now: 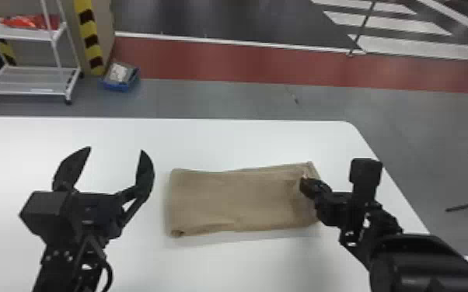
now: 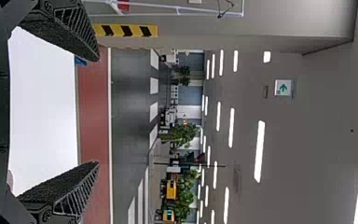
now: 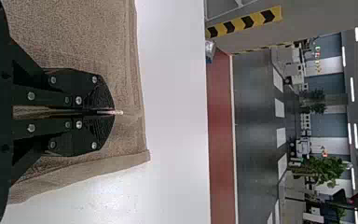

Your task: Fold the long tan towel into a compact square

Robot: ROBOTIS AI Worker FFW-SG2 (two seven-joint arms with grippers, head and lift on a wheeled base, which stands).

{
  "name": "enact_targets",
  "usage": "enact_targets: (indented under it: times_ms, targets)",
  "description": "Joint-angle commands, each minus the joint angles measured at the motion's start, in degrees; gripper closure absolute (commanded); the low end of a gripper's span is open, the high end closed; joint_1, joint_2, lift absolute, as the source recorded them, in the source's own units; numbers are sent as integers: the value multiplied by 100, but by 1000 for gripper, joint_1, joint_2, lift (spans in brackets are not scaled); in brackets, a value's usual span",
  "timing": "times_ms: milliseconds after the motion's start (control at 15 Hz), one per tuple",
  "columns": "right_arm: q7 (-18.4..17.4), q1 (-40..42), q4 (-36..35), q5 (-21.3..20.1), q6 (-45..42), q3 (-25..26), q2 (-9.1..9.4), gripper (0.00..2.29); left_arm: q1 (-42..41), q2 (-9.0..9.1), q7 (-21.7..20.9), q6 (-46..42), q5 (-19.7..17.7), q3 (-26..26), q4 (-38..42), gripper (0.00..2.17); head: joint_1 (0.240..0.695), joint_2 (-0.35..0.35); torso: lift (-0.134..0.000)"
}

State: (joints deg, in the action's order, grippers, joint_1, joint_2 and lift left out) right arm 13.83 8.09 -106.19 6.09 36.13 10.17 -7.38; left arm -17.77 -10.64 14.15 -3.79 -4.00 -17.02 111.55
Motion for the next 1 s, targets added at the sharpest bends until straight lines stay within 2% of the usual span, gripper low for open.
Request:
enact_targets:
  times_ms: [0,133,333,400,533,600,800,933]
  targets:
    - [23,105,-350,50,-13,11,0,1146,2,-8,18,-11,-13,23,-2,103,695,-185,-123]
    - [111,123,-561,349,-101,90,0,1146,-16,-8,44,-11,-13,58,33,103,695,-176,-123]
    - [234,-9,-693,797,-171,556,-9,1146,-86,-35,62,-29,-21,111,86,103,695,-164,-123]
    - [251,-150,-517,692,-119,617,-79,1146,-121,-52,70,-64,-21,129,86,103,695,-166,-123]
    - [445,-466,335,560,-224,371,-299,1146,-139,-44,62,-99,-39,146,68,103,695,-187,-123]
    - [568,-545,625,490,-681,275,-308,1146,-130,-26,44,-99,-30,146,68,103,695,-191,-123]
    - [823,-660,687,534,-787,301,-316,1146,-112,0,35,-99,-30,129,33,103,695,-179,-123]
    - [875,-580,309,665,-576,433,-352,1146,-104,0,35,-99,-30,129,16,103,695,-175,-123]
